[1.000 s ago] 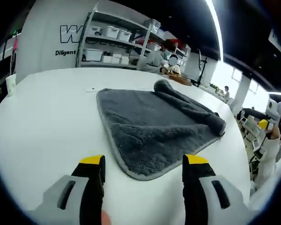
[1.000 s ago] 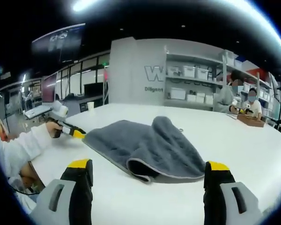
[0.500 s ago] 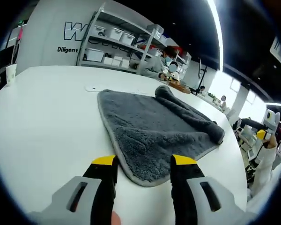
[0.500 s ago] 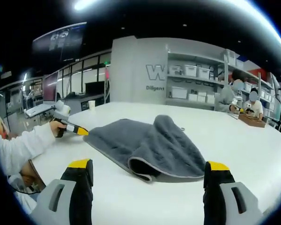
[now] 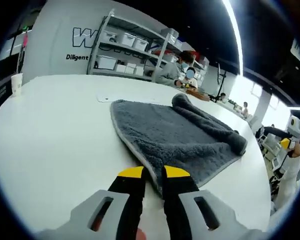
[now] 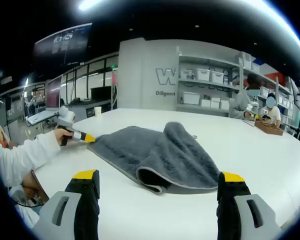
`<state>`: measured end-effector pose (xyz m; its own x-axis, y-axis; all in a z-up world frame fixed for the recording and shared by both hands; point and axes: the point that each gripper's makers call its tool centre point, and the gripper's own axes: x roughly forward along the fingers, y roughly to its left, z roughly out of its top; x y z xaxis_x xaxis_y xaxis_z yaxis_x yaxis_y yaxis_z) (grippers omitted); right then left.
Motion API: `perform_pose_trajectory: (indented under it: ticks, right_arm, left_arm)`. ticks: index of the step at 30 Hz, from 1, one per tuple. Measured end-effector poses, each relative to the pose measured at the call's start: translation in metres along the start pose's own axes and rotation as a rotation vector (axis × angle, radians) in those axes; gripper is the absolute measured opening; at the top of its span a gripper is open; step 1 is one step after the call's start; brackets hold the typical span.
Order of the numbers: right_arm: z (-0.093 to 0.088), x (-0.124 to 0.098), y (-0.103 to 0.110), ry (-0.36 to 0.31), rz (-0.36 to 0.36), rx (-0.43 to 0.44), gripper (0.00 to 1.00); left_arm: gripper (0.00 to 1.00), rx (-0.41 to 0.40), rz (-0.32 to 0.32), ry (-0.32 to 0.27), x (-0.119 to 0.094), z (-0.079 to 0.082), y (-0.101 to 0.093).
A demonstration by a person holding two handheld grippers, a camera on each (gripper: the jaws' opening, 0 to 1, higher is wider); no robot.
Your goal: Open the folded towel by lifting each exposed corner and separating the folded layers until the towel lies flat within the target outline without major curled edges
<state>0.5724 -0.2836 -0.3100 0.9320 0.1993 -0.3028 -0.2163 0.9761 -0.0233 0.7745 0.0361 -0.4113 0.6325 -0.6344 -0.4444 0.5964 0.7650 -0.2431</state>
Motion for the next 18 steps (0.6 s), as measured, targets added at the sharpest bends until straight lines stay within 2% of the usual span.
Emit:
perform_pose_trajectory:
  ticks: [6, 7, 11, 18]
  right_arm:
    - [-0.001, -0.001, -0.002, 0.001, -0.004, 0.003, 0.98]
    - [-0.001, 0.000, -0.003, 0.002, -0.007, 0.003, 0.98]
    - [-0.001, -0.001, -0.003, 0.003, -0.007, 0.003, 0.97]
    - [-0.001, -0.001, -0.002, 0.005, -0.004, 0.001, 0.97]
  left_arm:
    - [0.04, -0.015, 0.012, 0.043, -0.002, -0.008, 0.002]
    - [0.03, -0.024, 0.021, 0.071, -0.004, -0.013, 0.002]
    - [0.03, -0.031, 0.017, 0.076, -0.006, -0.013, 0.000]
    - [0.03, 0.030, 0.064, 0.106, -0.013, -0.015, 0.003]
